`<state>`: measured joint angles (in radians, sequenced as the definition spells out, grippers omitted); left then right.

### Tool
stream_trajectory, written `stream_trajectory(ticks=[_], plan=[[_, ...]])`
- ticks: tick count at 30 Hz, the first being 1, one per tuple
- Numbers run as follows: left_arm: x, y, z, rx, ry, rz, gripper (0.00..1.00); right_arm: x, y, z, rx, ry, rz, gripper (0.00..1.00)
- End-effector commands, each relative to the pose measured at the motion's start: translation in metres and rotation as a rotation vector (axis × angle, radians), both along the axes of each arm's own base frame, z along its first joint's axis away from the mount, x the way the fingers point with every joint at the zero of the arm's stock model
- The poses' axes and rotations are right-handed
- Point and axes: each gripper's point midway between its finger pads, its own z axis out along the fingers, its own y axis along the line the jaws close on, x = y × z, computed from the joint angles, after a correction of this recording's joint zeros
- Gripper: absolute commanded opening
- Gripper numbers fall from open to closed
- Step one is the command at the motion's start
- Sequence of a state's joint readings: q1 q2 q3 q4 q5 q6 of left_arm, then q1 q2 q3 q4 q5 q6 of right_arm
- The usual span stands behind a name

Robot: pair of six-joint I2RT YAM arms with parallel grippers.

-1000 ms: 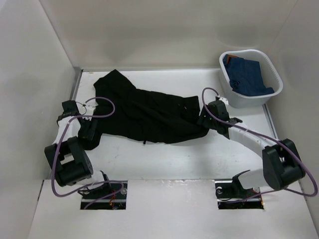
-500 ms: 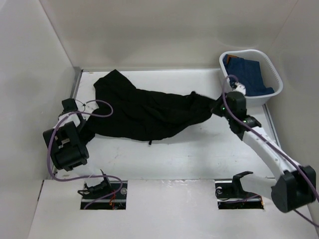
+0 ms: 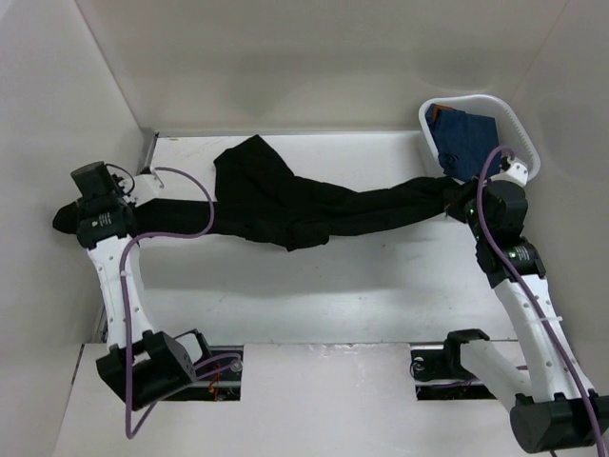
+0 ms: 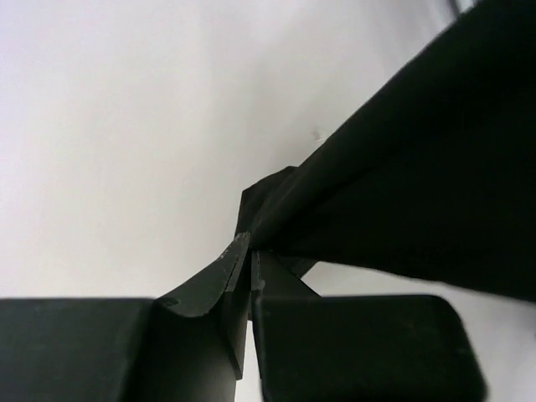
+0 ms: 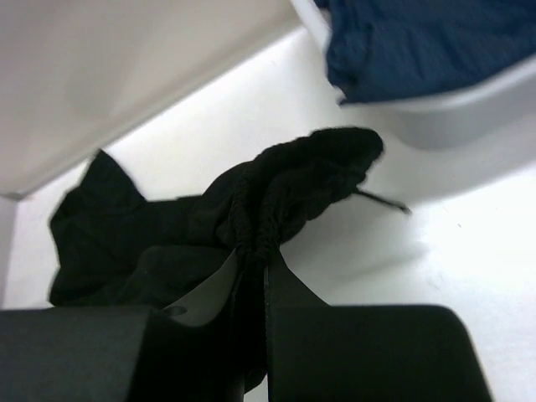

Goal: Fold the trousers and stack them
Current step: Flatten the trousers out

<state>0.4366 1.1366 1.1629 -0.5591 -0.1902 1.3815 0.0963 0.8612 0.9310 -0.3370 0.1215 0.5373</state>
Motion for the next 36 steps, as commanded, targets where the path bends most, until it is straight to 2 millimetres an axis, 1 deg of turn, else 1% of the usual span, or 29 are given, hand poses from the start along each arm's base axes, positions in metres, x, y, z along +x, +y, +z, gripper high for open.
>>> stream_trajectory(ticks=[1, 4, 5, 7, 9, 10, 12, 14, 16, 17, 18, 19, 20, 21, 24, 25, 26, 27, 28, 29, 30, 31, 32, 34, 36], plan=[[0.017, -0.022, -0.052, -0.018, 0.201, -0.162, 0.03, -0.003, -0.007, -0.025, -0.020, 0.060, -0.007, 0.00], [0.042, -0.036, -0.075, -0.021, 0.227, -0.217, 0.04, 0.001, -0.006, -0.036, -0.014, 0.078, -0.009, 0.00], [0.050, -0.037, -0.079, -0.020, 0.223, -0.226, 0.03, 0.004, -0.006, -0.036, -0.014, 0.072, -0.009, 0.00], [0.071, -0.035, -0.081, 0.004, 0.204, -0.235, 0.03, 0.009, -0.009, -0.031, -0.013, 0.057, -0.017, 0.00], [0.085, -0.028, -0.077, 0.030, 0.194, -0.228, 0.02, 0.013, -0.013, -0.024, -0.012, 0.045, -0.027, 0.00], [0.087, -0.026, -0.073, 0.039, 0.193, -0.226, 0.02, 0.013, -0.015, -0.021, -0.011, 0.042, -0.030, 0.00], [0.085, -0.021, -0.065, 0.062, 0.191, -0.226, 0.02, 0.009, -0.018, -0.020, -0.012, 0.049, -0.034, 0.00], [0.074, -0.024, -0.066, 0.076, 0.212, -0.241, 0.02, -0.002, -0.021, -0.033, -0.003, 0.092, -0.048, 0.00], [0.055, -0.033, -0.083, 0.075, 0.267, -0.278, 0.03, -0.016, -0.019, -0.061, 0.034, 0.168, -0.063, 0.00], [0.044, -0.038, -0.098, 0.068, 0.308, -0.297, 0.04, -0.024, -0.018, -0.076, 0.051, 0.206, -0.073, 0.00], [0.041, -0.039, -0.103, 0.065, 0.316, -0.302, 0.04, -0.030, -0.018, -0.088, 0.060, 0.229, -0.080, 0.00], [0.039, -0.042, -0.110, 0.063, 0.323, -0.312, 0.05, -0.033, -0.019, -0.094, 0.067, 0.237, -0.088, 0.00], [0.041, -0.044, -0.112, 0.059, 0.311, -0.313, 0.05, -0.035, -0.021, -0.099, 0.079, 0.241, -0.100, 0.00], [0.046, -0.045, -0.113, 0.056, 0.292, -0.314, 0.05, -0.034, -0.022, -0.099, 0.090, 0.230, -0.104, 0.00], [0.071, -0.041, -0.103, 0.066, 0.229, -0.305, 0.05, -0.028, -0.028, -0.090, 0.089, 0.207, -0.114, 0.00], [0.083, -0.040, -0.098, 0.067, 0.207, -0.306, 0.06, -0.025, -0.030, -0.090, 0.083, 0.211, -0.116, 0.00], [0.092, -0.039, -0.097, 0.064, 0.196, -0.305, 0.08, -0.023, -0.031, -0.089, 0.077, 0.211, -0.115, 0.00], [0.107, -0.039, -0.096, 0.054, 0.179, -0.301, 0.13, -0.017, -0.032, -0.090, 0.064, 0.214, -0.113, 0.00], [0.114, -0.038, -0.096, 0.049, 0.172, -0.299, 0.18, -0.015, -0.033, -0.092, 0.059, 0.217, -0.114, 0.00], [0.132, -0.035, -0.095, 0.031, 0.137, -0.285, 0.32, -0.009, -0.036, -0.094, 0.053, 0.222, -0.121, 0.00], [0.142, -0.032, -0.095, 0.017, 0.116, -0.269, 0.44, -0.005, -0.038, -0.096, 0.052, 0.223, -0.127, 0.00], [0.153, -0.029, -0.091, 0.005, 0.084, -0.249, 0.58, -0.001, -0.040, -0.097, 0.053, 0.225, -0.130, 0.00], [0.166, -0.021, -0.086, -0.020, 0.048, -0.209, 0.63, 0.005, -0.040, -0.099, 0.055, 0.225, -0.128, 0.00], [0.175, -0.011, -0.072, -0.066, -0.011, -0.143, 0.65, 0.013, -0.039, -0.103, 0.055, 0.233, -0.123, 0.00], [0.164, -0.010, -0.059, -0.133, -0.035, -0.105, 0.66, 0.017, -0.039, -0.105, 0.049, 0.241, -0.120, 0.00]])
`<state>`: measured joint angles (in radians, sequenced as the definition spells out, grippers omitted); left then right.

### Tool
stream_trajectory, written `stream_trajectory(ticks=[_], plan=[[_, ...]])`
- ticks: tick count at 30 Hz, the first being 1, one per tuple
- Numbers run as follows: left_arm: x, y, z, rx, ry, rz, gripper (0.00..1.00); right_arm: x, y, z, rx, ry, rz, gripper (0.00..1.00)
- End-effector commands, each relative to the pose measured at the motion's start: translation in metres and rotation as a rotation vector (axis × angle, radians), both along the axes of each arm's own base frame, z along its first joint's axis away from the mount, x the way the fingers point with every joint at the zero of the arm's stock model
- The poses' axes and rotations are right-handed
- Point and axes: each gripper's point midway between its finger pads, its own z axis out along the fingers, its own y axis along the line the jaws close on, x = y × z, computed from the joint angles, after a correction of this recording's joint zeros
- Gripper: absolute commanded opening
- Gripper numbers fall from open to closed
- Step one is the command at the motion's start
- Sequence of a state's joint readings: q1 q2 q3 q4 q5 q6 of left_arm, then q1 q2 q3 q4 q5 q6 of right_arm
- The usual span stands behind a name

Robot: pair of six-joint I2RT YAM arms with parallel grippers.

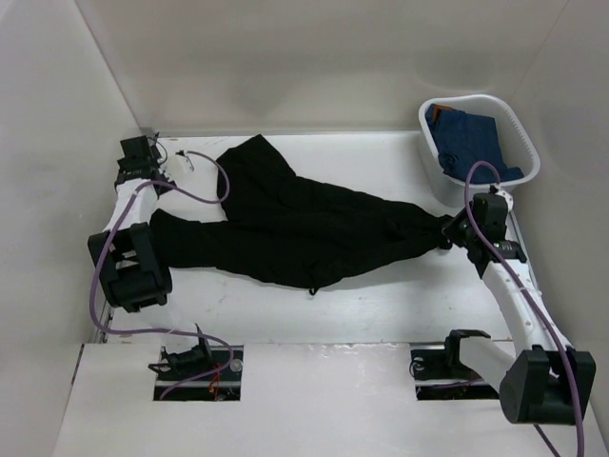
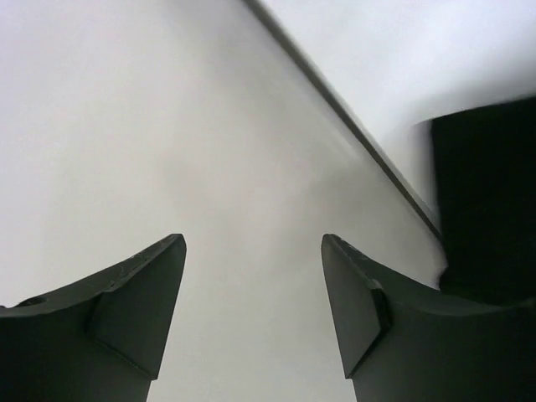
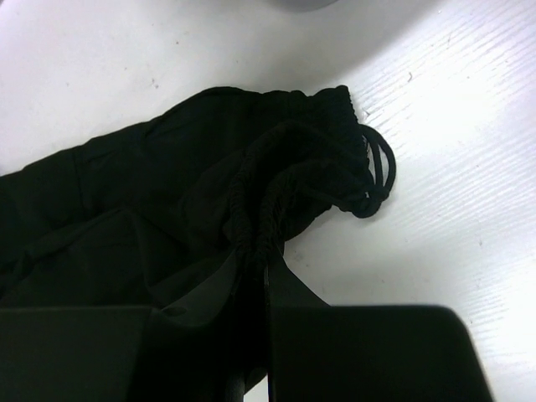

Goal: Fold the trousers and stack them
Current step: Flatten the trousers out

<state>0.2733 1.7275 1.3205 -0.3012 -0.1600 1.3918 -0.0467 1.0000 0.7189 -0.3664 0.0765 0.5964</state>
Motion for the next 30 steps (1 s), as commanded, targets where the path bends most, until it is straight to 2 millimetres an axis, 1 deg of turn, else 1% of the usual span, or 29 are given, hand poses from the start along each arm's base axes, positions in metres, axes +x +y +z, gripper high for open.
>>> stream_trajectory(ticks=[1, 2, 3, 4, 5, 6, 7, 8, 9, 10, 11, 12, 15, 17, 19, 21, 23, 25, 26, 28, 30], plan=[[-0.010, 0.003, 0.068, -0.123, -0.182, 0.104, 0.66, 0.028, -0.004, 0.038, -0.027, -0.134, 0.009, 0.00], [-0.027, -0.001, 0.074, -0.176, -0.171, 0.105, 0.67, 0.028, -0.004, 0.039, -0.031, -0.136, 0.011, 0.01], [-0.036, -0.003, 0.075, -0.204, -0.162, 0.105, 0.67, 0.028, -0.004, 0.039, -0.037, -0.137, 0.015, 0.01], [-0.057, -0.006, 0.074, -0.257, -0.132, 0.118, 0.67, 0.028, -0.005, 0.040, -0.043, -0.138, 0.019, 0.01], [-0.081, -0.010, 0.065, -0.322, -0.078, 0.131, 0.67, 0.028, -0.005, 0.040, -0.052, -0.135, 0.027, 0.01], [-0.098, -0.014, 0.055, -0.377, -0.030, 0.142, 0.67, 0.027, -0.009, 0.040, -0.064, -0.133, 0.024, 0.01], [-0.118, -0.019, 0.038, -0.445, 0.030, 0.157, 0.66, 0.027, -0.018, 0.042, -0.085, -0.130, 0.016, 0.01], [-0.131, -0.022, 0.023, -0.491, 0.074, 0.172, 0.66, 0.026, -0.022, 0.043, -0.095, -0.128, 0.011, 0.01], [-0.141, -0.024, 0.009, -0.529, 0.106, 0.189, 0.65, 0.026, -0.030, 0.044, -0.106, -0.124, 0.002, 0.01], [-0.149, -0.025, -0.008, -0.574, 0.133, 0.221, 0.65, 0.028, -0.031, 0.045, -0.106, -0.122, 0.003, 0.01], [-0.151, -0.026, -0.015, -0.597, 0.138, 0.236, 0.65, 0.030, -0.029, 0.046, -0.097, -0.122, 0.016, 0.02], [-0.152, -0.027, -0.027, -0.636, 0.151, 0.264, 0.64, 0.033, -0.027, 0.046, -0.087, -0.124, 0.026, 0.02], [-0.152, -0.033, -0.049, -0.757, 0.202, 0.303, 0.63, 0.041, -0.020, 0.047, -0.073, -0.126, 0.035, 0.02], [-0.152, -0.037, -0.057, -0.837, 0.243, 0.312, 0.61, 0.044, -0.020, 0.049, -0.073, -0.129, 0.033, 0.02], [-0.156, -0.048, -0.063, -0.958, 0.319, 0.307, 0.57, 0.046, -0.021, 0.051, -0.086, -0.128, 0.031, 0.02], [-0.160, -0.057, -0.070, -1.023, 0.393, 0.297, 0.55, 0.046, -0.023, 0.052, -0.099, -0.123, 0.028, 0.02], [-0.163, -0.056, -0.082, -1.019, 0.443, 0.308, 0.52, 0.044, -0.026, 0.053, -0.109, -0.120, 0.018, 0.03], [-0.162, -0.048, -0.100, -0.965, 0.472, 0.350, 0.50, 0.044, -0.028, 0.055, -0.117, -0.121, 0.010, 0.03], [-0.161, -0.043, -0.106, -0.944, 0.470, 0.369, 0.49, 0.044, -0.028, 0.057, -0.118, -0.126, 0.008, 0.03], [-0.158, -0.036, -0.110, -0.917, 0.451, 0.392, 0.49, 0.044, -0.028, 0.061, -0.121, -0.134, 0.005, 0.03], [-0.154, -0.033, -0.105, -0.904, 0.413, 0.387, 0.48, 0.044, -0.029, 0.063, -0.123, -0.137, 0.002, 0.03]])
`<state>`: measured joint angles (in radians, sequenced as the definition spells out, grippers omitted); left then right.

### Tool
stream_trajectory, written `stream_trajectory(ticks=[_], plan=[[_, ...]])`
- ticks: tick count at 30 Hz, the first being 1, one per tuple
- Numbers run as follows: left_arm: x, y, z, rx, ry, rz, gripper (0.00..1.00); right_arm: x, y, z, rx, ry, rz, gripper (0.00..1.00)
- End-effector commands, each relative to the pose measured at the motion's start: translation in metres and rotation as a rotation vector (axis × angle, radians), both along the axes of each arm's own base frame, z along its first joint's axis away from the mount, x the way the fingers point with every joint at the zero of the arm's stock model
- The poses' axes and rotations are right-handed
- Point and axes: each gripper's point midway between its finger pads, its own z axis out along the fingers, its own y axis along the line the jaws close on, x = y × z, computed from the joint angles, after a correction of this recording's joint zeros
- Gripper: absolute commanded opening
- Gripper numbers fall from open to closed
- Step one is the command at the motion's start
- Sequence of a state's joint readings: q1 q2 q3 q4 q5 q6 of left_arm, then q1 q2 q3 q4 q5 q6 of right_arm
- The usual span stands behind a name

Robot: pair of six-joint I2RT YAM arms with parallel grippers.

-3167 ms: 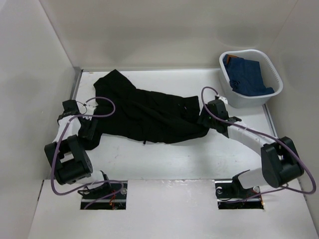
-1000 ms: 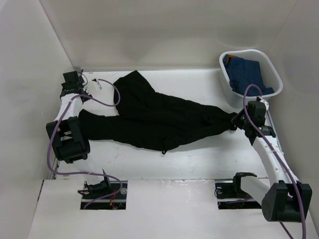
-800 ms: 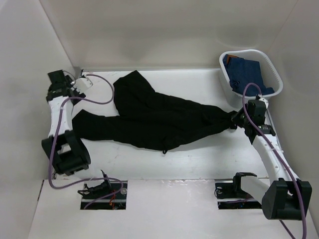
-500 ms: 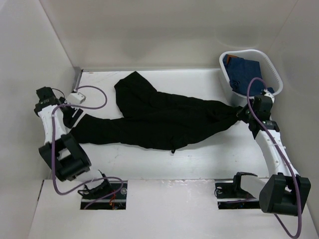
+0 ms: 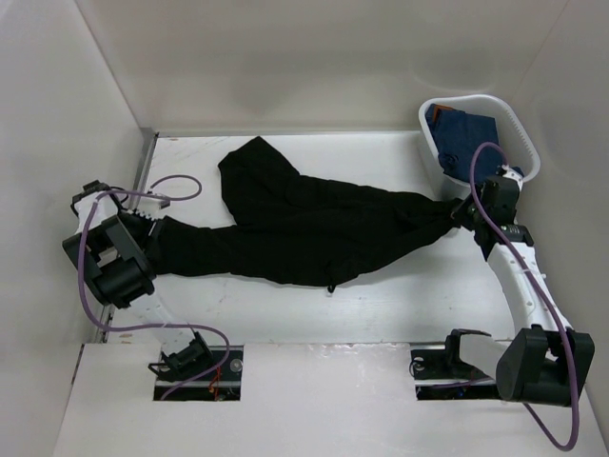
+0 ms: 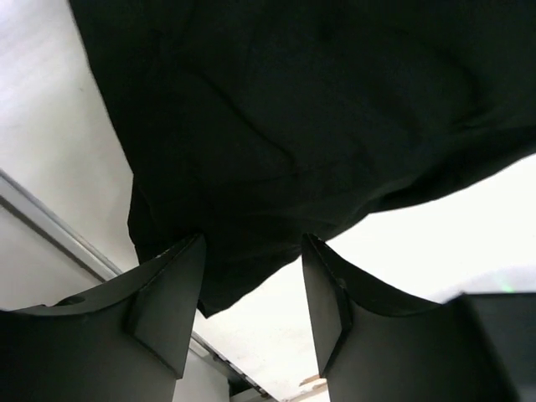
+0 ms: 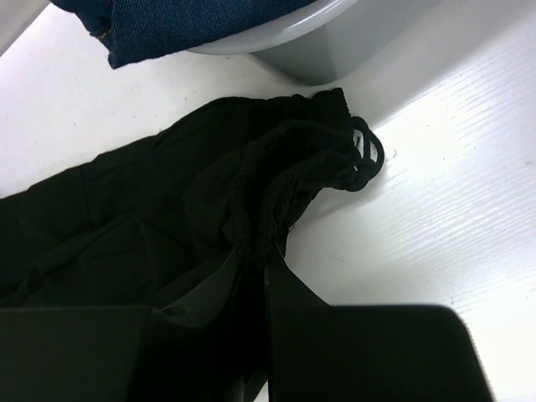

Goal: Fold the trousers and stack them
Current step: Flatten the trousers out

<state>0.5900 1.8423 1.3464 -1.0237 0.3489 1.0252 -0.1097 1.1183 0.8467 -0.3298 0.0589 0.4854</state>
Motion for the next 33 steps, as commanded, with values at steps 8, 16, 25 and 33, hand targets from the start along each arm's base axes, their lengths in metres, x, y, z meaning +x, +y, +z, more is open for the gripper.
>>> stream_trajectory(ticks=[8, 16, 25, 33], plan=[[0.000, 0.025, 0.017, 0.129, -0.082, 0.075, 0.48, 0.018, -0.002, 0.037, -0.036, -0.098, -0.011, 0.03], [-0.009, 0.013, -0.006, 0.091, 0.002, 0.024, 0.46, 0.023, -0.003, 0.044, -0.054, -0.109, -0.010, 0.04], [-0.003, 0.009, -0.001, 0.064, -0.022, 0.042, 0.15, 0.018, -0.004, 0.042, -0.061, -0.109, -0.007, 0.04], [0.028, 0.064, 0.058, 0.197, -0.278, 0.250, 0.00, 0.017, -0.010, 0.054, -0.062, -0.128, -0.023, 0.01]])
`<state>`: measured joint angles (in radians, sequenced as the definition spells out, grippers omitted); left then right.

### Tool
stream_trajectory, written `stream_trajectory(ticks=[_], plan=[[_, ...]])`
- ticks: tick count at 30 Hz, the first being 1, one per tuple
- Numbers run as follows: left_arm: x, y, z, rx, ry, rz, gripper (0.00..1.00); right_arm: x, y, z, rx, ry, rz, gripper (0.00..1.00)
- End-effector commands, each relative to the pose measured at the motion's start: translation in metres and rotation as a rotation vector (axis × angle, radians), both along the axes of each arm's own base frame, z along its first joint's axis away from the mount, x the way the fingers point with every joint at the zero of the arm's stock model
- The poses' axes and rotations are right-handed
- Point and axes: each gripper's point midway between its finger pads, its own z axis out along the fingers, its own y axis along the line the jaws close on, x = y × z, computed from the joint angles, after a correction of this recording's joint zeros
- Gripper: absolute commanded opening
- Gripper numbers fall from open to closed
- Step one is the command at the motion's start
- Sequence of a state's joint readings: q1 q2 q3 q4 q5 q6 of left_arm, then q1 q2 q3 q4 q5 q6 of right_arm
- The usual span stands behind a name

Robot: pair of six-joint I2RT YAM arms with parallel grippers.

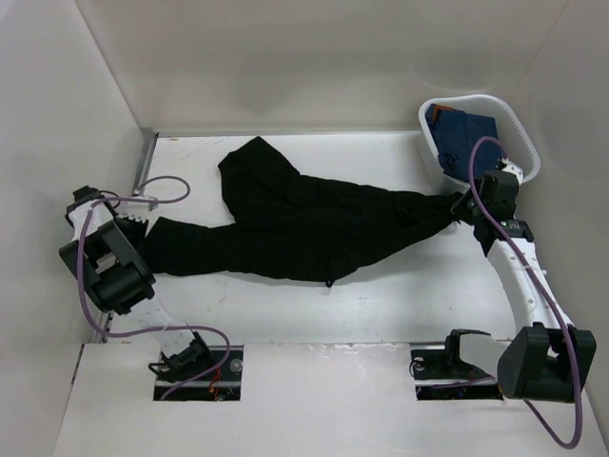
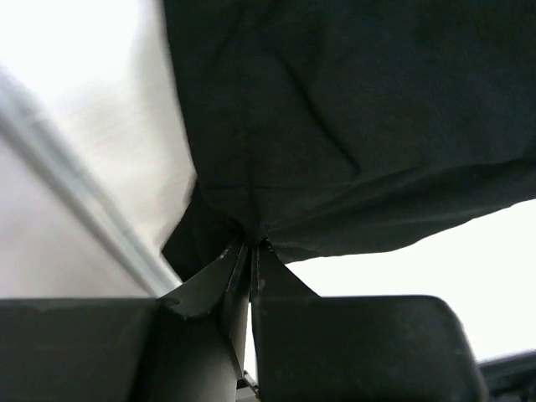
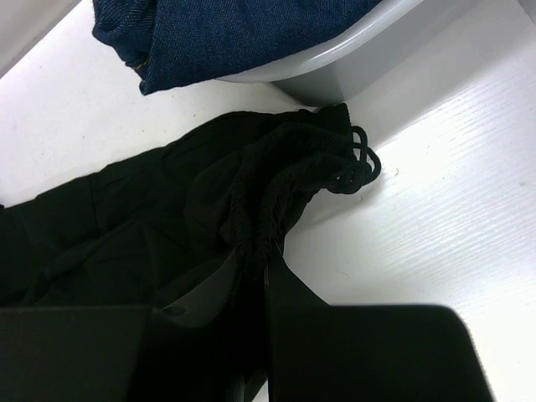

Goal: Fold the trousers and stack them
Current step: Flatten the trousers out

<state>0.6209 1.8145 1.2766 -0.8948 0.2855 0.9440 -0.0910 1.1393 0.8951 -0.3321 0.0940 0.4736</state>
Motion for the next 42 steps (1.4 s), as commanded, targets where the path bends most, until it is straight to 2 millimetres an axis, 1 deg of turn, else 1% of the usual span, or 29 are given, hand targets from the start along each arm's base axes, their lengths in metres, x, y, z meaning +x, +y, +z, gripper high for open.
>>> stream_trajectory(ticks=[1, 2, 3, 4, 7, 8, 9, 10, 11, 12, 15, 16, 17, 18, 19, 22, 23, 24, 25, 26, 27, 29, 31, 34, 36, 38, 40, 41, 42], plan=[[0.038, 0.051, 0.087, 0.148, -0.308, 0.159, 0.00, 0.013, -0.011, 0.048, -0.035, -0.116, -0.021, 0.00], [0.043, 0.058, 0.106, 0.158, -0.350, 0.180, 0.00, 0.018, -0.013, 0.055, -0.039, -0.124, -0.022, 0.00], [0.047, 0.061, 0.119, 0.161, -0.378, 0.189, 0.00, 0.021, -0.014, 0.060, -0.040, -0.133, -0.024, 0.00], [0.055, 0.067, 0.147, 0.165, -0.435, 0.203, 0.00, 0.032, -0.017, 0.082, -0.035, -0.173, -0.030, 0.00], [0.061, 0.077, 0.189, 0.171, -0.496, 0.228, 0.00, 0.038, -0.023, 0.119, -0.021, -0.242, -0.041, 0.00], [0.060, 0.080, 0.195, 0.175, -0.496, 0.229, 0.00, 0.036, -0.028, 0.127, -0.011, -0.257, -0.053, 0.00], [0.058, 0.081, 0.198, 0.181, -0.497, 0.230, 0.00, 0.032, -0.030, 0.129, -0.001, -0.258, -0.059, 0.00], [0.052, 0.085, 0.200, 0.194, -0.494, 0.230, 0.00, 0.025, -0.030, 0.124, 0.015, -0.244, -0.060, 0.00], [0.047, 0.085, 0.199, 0.198, -0.487, 0.229, 0.00, 0.020, -0.029, 0.118, 0.024, -0.230, -0.060, 0.00], [0.043, 0.084, 0.196, 0.200, -0.479, 0.226, 0.00, 0.012, -0.028, 0.107, 0.034, -0.208, -0.060, 0.00], [0.025, 0.075, 0.180, 0.207, -0.437, 0.197, 0.00, -0.019, -0.026, 0.069, 0.057, -0.147, -0.087, 0.00], [0.020, 0.072, 0.174, 0.210, -0.420, 0.186, 0.00, -0.024, -0.027, 0.063, 0.062, -0.137, -0.095, 0.00], [0.013, 0.070, 0.167, 0.216, -0.399, 0.176, 0.00, -0.038, -0.031, 0.045, 0.083, -0.107, -0.129, 0.00], [0.008, 0.069, 0.161, 0.222, -0.378, 0.168, 0.00, -0.043, -0.033, 0.040, 0.092, -0.098, -0.141, 0.00], [0.000, 0.068, 0.151, 0.239, -0.341, 0.158, 0.00, -0.056, -0.033, 0.023, 0.115, -0.059, -0.164, 0.00], [-0.028, 0.069, 0.130, 0.322, -0.244, 0.107, 0.00, -0.081, -0.029, -0.007, 0.149, 0.025, -0.197, 0.00], [-0.033, 0.068, 0.126, 0.338, -0.227, 0.092, 0.00, -0.089, -0.027, -0.013, 0.159, 0.042, -0.212, 0.00], [-0.038, 0.067, 0.123, 0.350, -0.212, 0.080, 0.00, -0.089, -0.027, -0.014, 0.159, 0.042, -0.212, 0.00], [-0.051, 0.064, 0.113, 0.384, -0.161, 0.047, 0.00, -0.104, -0.029, -0.023, 0.171, 0.060, -0.252, 0.00], [-0.057, 0.063, 0.109, 0.398, -0.139, 0.033, 0.00, -0.111, -0.031, -0.026, 0.176, 0.062, -0.273, 0.00], [-0.065, 0.060, 0.100, 0.418, -0.107, 0.002, 0.00, -0.122, -0.034, -0.032, 0.185, 0.066, -0.311, 0.00], [-0.076, 0.055, 0.086, 0.453, -0.057, -0.053, 0.00, -0.130, -0.035, -0.038, 0.199, 0.071, -0.341, 0.00], [-0.082, 0.051, 0.074, 0.487, -0.033, -0.095, 0.01, -0.132, -0.039, -0.033, 0.176, 0.062, -0.363, 0.02], [-0.084, 0.050, 0.069, 0.507, -0.018, -0.106, 0.01, -0.138, -0.044, -0.038, 0.155, 0.108, -0.397, 0.02], [-0.084, 0.051, 0.071, 0.513, -0.018, -0.108, 0.02, -0.142, -0.048, -0.035, 0.148, 0.093, -0.420, 0.03], [-0.086, 0.051, 0.072, 0.512, -0.013, -0.111, 0.04, -0.147, -0.050, -0.031, 0.141, 0.077, -0.442, 0.07], [-0.088, 0.051, 0.073, 0.514, -0.010, -0.119, 0.09, -0.151, -0.052, -0.026, 0.125, 0.067, -0.462, 0.17], [-0.089, 0.051, 0.073, 0.516, -0.008, -0.120, 0.15, -0.154, -0.053, -0.022, 0.117, 0.057, -0.472, 0.22], [-0.090, 0.051, 0.073, 0.518, -0.008, -0.119, 0.17, -0.157, -0.053, -0.019, 0.117, 0.050, -0.480, 0.27]])
